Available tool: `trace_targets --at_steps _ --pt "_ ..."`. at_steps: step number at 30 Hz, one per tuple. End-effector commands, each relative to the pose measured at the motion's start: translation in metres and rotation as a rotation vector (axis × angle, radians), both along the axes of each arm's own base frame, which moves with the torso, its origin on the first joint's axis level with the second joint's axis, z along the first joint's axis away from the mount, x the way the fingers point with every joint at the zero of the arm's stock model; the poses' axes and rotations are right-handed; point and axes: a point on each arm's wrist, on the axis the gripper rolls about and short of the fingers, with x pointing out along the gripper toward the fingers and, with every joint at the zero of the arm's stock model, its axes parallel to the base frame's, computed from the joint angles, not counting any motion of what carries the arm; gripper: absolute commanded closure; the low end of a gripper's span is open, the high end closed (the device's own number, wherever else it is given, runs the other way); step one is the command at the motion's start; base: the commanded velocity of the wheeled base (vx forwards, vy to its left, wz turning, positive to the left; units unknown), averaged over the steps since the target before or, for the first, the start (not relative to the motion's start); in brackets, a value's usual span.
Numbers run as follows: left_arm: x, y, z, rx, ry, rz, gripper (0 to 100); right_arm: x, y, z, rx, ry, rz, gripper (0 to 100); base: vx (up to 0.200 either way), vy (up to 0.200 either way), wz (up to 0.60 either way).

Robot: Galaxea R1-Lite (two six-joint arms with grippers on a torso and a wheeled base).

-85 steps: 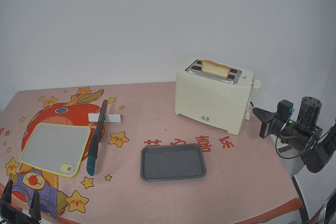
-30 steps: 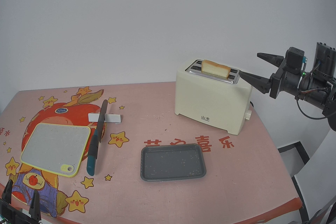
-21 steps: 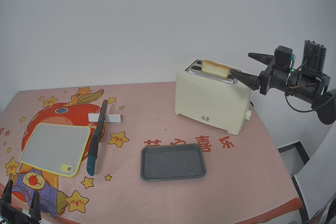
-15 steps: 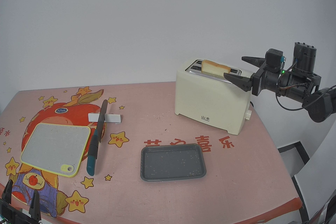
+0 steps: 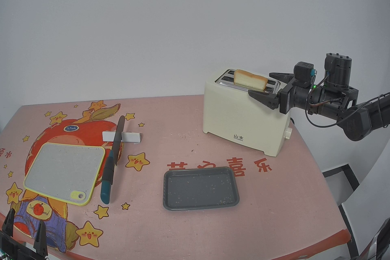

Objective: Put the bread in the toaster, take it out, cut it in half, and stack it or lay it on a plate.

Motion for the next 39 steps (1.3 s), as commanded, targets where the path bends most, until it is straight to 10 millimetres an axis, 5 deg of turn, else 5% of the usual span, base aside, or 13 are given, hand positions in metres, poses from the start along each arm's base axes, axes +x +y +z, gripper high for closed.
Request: trace_targets --at_steps 1,15,16,39 --pt "0.000 0.000 -0.005 0.000 0.001 0.000 0 0.004 0.002 0.000 0.001 -0.005 0.001 0 0.000 0.000 0.00" --pt "0.000 0.000 -0.005 0.000 0.001 0.000 0 0.012 0.005 -0.005 -0.003 0.000 0.000 0 0.000 0.000 0.00" --pt "0.000 0.000 -0.005 0.000 0.001 0.000 0 0.012 0.005 -0.005 -0.003 0.000 0.000 100 0.000 0.000 0.00" --pt "0.000 0.000 -0.005 0.000 0.001 0.000 0 0.007 0.009 0.006 0.008 -0.033 0.017 100 0.000 0.000 0.00"
